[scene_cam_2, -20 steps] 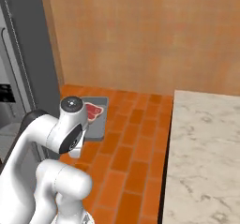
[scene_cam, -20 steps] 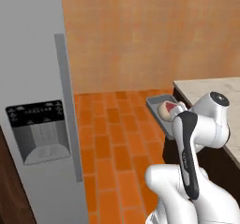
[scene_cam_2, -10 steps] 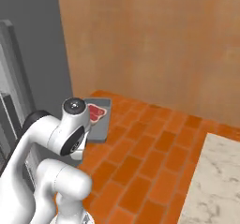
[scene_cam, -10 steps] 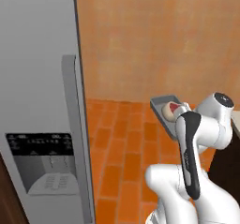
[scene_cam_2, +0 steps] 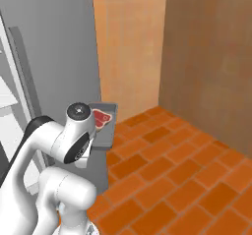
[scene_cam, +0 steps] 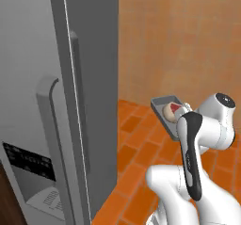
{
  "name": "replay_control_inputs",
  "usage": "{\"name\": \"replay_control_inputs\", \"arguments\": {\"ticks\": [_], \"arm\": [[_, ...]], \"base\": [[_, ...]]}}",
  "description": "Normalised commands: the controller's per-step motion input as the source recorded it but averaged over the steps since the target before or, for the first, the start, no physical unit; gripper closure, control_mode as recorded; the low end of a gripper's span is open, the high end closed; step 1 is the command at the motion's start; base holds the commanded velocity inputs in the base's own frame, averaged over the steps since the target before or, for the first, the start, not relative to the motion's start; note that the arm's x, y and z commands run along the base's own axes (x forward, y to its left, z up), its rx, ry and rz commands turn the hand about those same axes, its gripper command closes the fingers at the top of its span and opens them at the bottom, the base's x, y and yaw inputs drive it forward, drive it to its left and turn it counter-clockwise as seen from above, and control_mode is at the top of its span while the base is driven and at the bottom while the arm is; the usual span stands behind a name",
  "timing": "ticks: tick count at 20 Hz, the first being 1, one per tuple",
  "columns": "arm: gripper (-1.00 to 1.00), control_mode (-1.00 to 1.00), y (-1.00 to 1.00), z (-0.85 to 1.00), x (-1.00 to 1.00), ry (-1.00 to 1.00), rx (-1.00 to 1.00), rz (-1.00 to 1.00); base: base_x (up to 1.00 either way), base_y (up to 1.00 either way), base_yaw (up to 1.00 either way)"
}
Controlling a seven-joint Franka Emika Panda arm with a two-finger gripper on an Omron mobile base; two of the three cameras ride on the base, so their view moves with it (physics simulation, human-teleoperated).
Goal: Take the meat container that has the steak and place it on the second highest rack of the freezer. Then take the vegetable container that has the carrot and broccoli and place it on the highest rack of the freezer.
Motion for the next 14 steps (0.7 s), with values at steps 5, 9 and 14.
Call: {"name": "replay_control_inputs", "arguments": {"ticks": [5,9,14], "arm": [[1.0,1.0,0.0,0.0,0.0,0.0,0.0,0.0],[1.0,1.0,0.0,0.0,0.0,0.0,0.0,0.0],[1.0,1.0,0.0,0.0,0.0,0.0,0.0,0.0]], "base": [[0.48,-0.6,0.69],[0.07,-0.62,0.69],[0.1,-0.39,0.7]]}}
